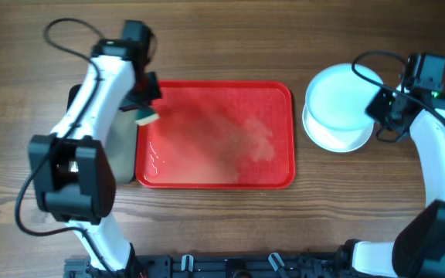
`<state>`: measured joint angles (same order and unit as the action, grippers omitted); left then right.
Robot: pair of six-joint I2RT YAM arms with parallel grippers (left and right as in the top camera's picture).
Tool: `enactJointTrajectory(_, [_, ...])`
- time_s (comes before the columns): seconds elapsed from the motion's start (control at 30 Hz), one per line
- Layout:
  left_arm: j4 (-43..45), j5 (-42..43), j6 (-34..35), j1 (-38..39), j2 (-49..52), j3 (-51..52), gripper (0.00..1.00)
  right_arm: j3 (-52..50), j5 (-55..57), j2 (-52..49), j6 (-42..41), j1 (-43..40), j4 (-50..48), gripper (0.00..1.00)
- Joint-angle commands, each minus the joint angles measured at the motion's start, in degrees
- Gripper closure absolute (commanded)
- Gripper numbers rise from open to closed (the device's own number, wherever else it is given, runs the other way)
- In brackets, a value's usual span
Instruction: Clean dirty plates on tray and stack at the side
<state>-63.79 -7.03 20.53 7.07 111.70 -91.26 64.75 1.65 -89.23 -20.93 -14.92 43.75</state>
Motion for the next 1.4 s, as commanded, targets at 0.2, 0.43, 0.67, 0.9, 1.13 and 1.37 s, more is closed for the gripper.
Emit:
enactJointTrajectory(0.2, [-2.4,-1.8,-0.8,-8.6,-2.8,-0.4,0.96,-9.4,-2.1,-6.6,-1.7,-0.5,-10.3,0.46])
enactJointTrajectory(0.43, [-4.7,-10.1,-0.8,-9.3,-2.8,0.4,0.96,1.2,-15.9,-0.9,3.0,-0.3,-0.1,0.36])
enactJointTrajectory(0.67, [5.6,-12.1,-0.8,-12.2,-2.7,8.2,0.96,4.1,-16.3,5.4,4.5,3.7,3.2,0.24])
enactJointTrajectory(0.9, [12.5,-5.1,-0.5,-12.6,-2.7,17.2,0.49,4.3,-15.0,5.7,4.4,5.6,4.5,0.22])
enactJointTrajectory(1.13, [7.7,-1.3,-0.2,-12.6,-3.7,11.4,0.0,7.8,-15.1,10.9,4.5,6.1,7.4,0.21])
enactJointTrajectory(1.37, [7.0,-1.3,-0.1,-12.6,-7.7,6.1,0.0,19.2,-15.0,22.8,10.6,6.1,16.6,0.21])
